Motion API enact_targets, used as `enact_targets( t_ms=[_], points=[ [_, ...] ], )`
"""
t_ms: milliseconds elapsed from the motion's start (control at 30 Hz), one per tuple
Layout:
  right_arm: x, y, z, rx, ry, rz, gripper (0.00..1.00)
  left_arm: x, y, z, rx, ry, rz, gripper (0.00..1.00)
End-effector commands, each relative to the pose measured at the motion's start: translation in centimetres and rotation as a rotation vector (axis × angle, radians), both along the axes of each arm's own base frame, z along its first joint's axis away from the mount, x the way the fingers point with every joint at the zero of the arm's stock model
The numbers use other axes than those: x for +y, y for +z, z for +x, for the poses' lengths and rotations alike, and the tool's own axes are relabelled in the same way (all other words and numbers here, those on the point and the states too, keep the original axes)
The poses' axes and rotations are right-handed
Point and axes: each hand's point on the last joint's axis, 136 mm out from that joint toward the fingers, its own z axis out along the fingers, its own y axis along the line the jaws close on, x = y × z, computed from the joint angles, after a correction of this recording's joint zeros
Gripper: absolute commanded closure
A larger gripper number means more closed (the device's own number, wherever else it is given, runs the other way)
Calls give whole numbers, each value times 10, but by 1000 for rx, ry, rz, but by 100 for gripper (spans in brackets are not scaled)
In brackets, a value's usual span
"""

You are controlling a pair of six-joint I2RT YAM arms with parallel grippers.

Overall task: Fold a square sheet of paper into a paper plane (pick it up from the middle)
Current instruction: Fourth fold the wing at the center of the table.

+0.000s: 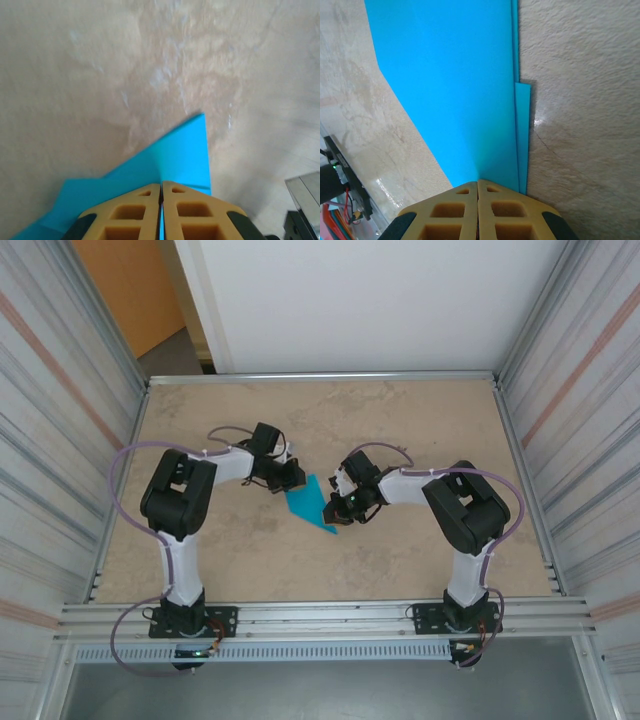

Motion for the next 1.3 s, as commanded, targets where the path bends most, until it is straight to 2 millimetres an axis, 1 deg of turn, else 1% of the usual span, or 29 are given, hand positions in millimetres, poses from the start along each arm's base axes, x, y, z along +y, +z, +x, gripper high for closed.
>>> enact_targets(
  t_ms=[0,100,167,200,300,367,433,500,567,633,767,900,1033,1267],
  points=[
    [-62,-59,-40,155,-23,-315,91,39,-25,15,-43,8,231,89],
    [-62,-58,-40,152,-25,-316,92,46,-18,26,-76,10,262,89],
    [-61,-57,-39,150,-25,-313,92,50,-7,36,-102,22,252,89],
    [-61,-57,-39,147,-25,-313,92,51,0,39,-115,25,242,89],
    [-60,-56,-38,142,-28,-308,92,48,34,47,-184,25,207,88],
    [-59,-56,-37,143,-31,-304,92,39,59,46,-229,24,153,88],
    [-58,-56,-37,146,-31,-300,92,29,77,39,-261,23,109,88],
    [-57,-57,-37,150,-33,-296,92,19,85,28,-272,24,82,88],
    [-58,-58,-37,152,-36,-297,92,8,85,15,-270,32,52,88],
    [-57,-58,-37,153,-34,-296,92,-2,80,2,-255,37,20,88],
    [-57,-59,-39,159,-31,-294,92,-17,66,-18,-225,36,-32,88],
    [-57,-59,-39,160,-32,-294,92,-28,45,-36,-164,-6,-50,89],
    [-57,-60,-40,163,-32,-291,92,-26,25,-41,-119,-8,-24,89],
    [-56,-59,-40,162,-30,-285,92,-24,9,-40,-84,0,13,89]
  ],
)
